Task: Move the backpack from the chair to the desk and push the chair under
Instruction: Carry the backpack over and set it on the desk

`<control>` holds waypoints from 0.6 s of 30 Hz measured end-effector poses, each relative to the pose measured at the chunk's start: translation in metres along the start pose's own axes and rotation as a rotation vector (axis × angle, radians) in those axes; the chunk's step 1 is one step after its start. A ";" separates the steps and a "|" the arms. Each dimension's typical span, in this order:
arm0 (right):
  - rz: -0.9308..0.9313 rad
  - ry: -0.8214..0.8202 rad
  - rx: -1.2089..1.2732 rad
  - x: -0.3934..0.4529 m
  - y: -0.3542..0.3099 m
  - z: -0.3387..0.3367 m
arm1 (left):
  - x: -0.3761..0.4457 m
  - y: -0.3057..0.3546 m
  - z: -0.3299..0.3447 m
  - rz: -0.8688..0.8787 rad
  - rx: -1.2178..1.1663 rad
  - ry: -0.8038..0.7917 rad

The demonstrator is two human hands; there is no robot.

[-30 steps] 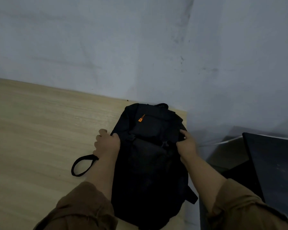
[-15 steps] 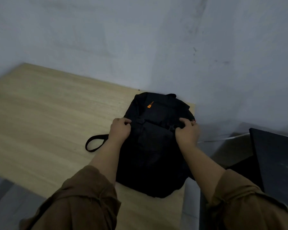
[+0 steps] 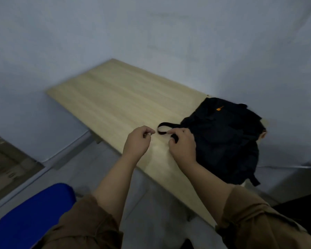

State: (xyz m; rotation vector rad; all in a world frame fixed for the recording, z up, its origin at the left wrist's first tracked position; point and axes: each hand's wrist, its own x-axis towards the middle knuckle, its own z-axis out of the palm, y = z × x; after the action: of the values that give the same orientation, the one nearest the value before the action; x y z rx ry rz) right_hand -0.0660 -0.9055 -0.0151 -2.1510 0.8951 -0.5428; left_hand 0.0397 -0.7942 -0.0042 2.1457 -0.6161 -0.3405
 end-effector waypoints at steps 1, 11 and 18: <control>-0.008 -0.028 0.014 -0.014 -0.010 0.012 | -0.010 -0.012 -0.015 -0.004 -0.004 0.017; -0.164 -0.356 0.106 -0.199 -0.138 0.144 | -0.180 -0.149 -0.214 -0.215 -0.009 0.283; -0.360 -0.608 0.171 -0.281 -0.217 0.215 | -0.273 -0.206 -0.308 -0.354 -0.026 0.499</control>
State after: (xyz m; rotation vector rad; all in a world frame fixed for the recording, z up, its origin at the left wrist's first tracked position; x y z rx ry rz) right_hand -0.0307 -0.4923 -0.0162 -2.1379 0.1263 -0.1020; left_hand 0.0108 -0.3354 0.0210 2.1951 0.0529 0.0085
